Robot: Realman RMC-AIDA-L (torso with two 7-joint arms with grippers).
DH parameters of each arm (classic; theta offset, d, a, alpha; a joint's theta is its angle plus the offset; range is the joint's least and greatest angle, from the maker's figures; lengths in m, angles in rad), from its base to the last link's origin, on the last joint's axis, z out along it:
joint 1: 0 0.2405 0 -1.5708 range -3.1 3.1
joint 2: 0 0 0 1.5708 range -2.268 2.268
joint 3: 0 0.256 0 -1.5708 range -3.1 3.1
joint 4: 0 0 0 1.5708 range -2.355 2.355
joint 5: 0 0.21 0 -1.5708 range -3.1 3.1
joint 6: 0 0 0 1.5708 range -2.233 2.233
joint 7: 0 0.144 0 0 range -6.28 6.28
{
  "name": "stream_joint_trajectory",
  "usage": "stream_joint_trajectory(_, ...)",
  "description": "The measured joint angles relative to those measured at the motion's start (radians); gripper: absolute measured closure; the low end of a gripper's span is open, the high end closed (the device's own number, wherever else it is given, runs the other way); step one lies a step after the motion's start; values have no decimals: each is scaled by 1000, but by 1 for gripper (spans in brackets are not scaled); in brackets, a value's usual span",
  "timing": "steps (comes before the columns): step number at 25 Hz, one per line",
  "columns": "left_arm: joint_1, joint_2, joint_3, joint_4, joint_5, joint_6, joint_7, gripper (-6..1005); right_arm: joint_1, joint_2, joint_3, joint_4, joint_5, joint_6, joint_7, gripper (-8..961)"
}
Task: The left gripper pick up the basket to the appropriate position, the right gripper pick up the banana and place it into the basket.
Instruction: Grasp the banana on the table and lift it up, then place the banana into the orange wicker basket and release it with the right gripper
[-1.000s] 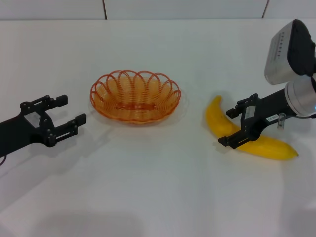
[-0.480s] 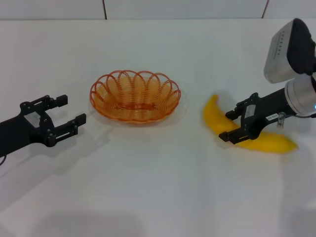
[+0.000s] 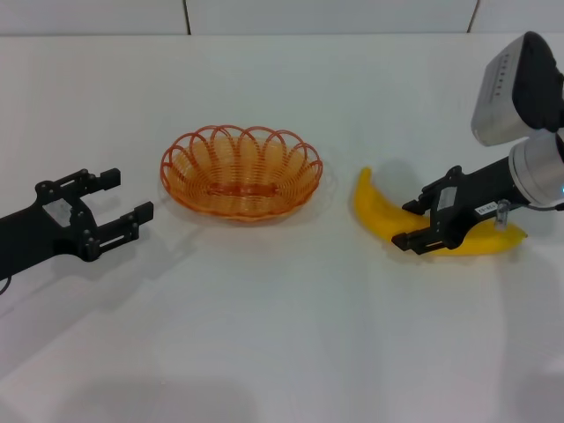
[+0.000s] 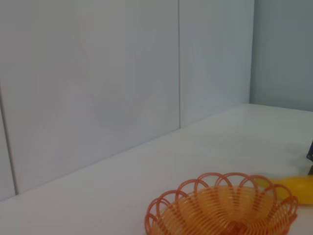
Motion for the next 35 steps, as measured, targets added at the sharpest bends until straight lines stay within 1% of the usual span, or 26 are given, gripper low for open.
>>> stream_joint_trajectory(9,0,0,0,0,0,1,0,287,0,-2,2,-2,1,-2,4,409)
stream_joint_trajectory(14,0,0,0,0,0,1,0,287,0,-2,9,-1,1,-2,4,465)
stream_joint_trajectory(17,0,0,0,0,0,2,0,287,0,-2,13,-8,8,-7,4,468)
stream_joint_trajectory(25,5,0,-1,0,0,1,0,287,-13,-2,45,-91,50,-57,1,468)
stream_joint_trajectory(32,9,0,-2,0,-1,1,2,287,-11,-1,26,-165,139,-84,-22,467)
stream_joint_trajectory(35,8,0,-2,0,-1,1,3,287,-4,0,13,-173,162,-86,-30,467)
